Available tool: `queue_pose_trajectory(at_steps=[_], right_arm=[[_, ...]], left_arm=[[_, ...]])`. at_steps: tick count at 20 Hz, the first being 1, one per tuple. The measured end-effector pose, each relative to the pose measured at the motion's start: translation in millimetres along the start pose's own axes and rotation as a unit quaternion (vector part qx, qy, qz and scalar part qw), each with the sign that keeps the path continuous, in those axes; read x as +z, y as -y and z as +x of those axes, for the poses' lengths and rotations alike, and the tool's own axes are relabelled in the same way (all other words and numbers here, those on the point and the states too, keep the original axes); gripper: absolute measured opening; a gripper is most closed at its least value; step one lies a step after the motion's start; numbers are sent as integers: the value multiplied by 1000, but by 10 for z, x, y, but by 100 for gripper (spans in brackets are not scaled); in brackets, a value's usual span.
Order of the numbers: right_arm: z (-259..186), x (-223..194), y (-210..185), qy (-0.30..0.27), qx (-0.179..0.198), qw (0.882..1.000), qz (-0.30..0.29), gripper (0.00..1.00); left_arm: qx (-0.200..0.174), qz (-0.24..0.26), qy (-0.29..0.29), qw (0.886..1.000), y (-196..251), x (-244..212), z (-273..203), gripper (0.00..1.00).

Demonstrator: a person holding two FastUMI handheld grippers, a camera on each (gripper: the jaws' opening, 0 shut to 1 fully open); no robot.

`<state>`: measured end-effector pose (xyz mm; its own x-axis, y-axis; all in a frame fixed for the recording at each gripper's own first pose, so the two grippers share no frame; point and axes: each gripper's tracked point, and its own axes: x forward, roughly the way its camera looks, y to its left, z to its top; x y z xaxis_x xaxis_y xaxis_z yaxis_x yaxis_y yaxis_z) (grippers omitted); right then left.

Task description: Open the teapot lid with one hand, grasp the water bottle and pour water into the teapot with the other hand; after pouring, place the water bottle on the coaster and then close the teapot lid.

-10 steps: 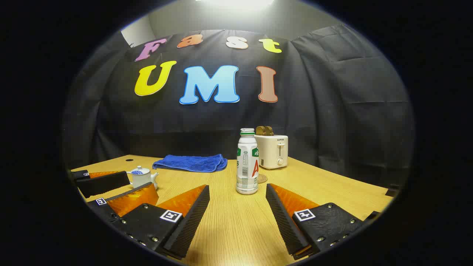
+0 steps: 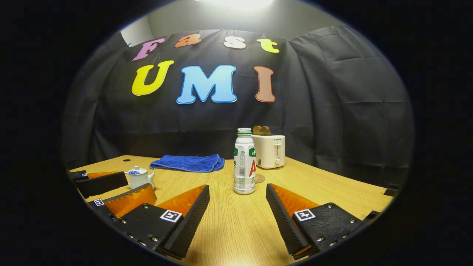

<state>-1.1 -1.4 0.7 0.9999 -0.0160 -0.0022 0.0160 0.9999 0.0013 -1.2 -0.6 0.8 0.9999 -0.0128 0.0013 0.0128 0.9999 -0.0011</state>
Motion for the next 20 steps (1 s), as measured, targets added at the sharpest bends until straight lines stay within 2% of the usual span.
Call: queue_pose_trajectory(at_steps=[4, 6, 9, 11, 14, 16, 17, 20], right_arm=[[0, 3, 3, 0, 0, 1000, 0, 95], [8, 3, 0, 0, 2, 1000, -1, 95], [5, 16, -138, 3, 61, 998, -2, 94], [-25, 21, -225, 3, 98, 995, -5, 94], [-20, -5, -186, 1, 90, 996, -5, 8], [-30, 4, -238, 4, 100, 995, -5, 6], [-43, 14, -261, 4, 109, 994, -6, 13], [-24, -9, -235, 2, 105, 994, -6, 98]], left_arm=[[1, 0, 0, 1000, -1, 2, 7, 98], [36, 0, -5, 999, -108, -18, -1, 98], [109, 1, -2, 994, -392, 5, -96, 99], [116, 2, -4, 993, -403, -12, -105, 97], [117, 2, -4, 993, -394, -2, -135, 18], [122, 2, -2, 993, -410, -7, -144, 14], [132, 1, -3, 991, -466, -20, -131, 14], [146, 3, -4, 989, -501, -20, -148, 78]])
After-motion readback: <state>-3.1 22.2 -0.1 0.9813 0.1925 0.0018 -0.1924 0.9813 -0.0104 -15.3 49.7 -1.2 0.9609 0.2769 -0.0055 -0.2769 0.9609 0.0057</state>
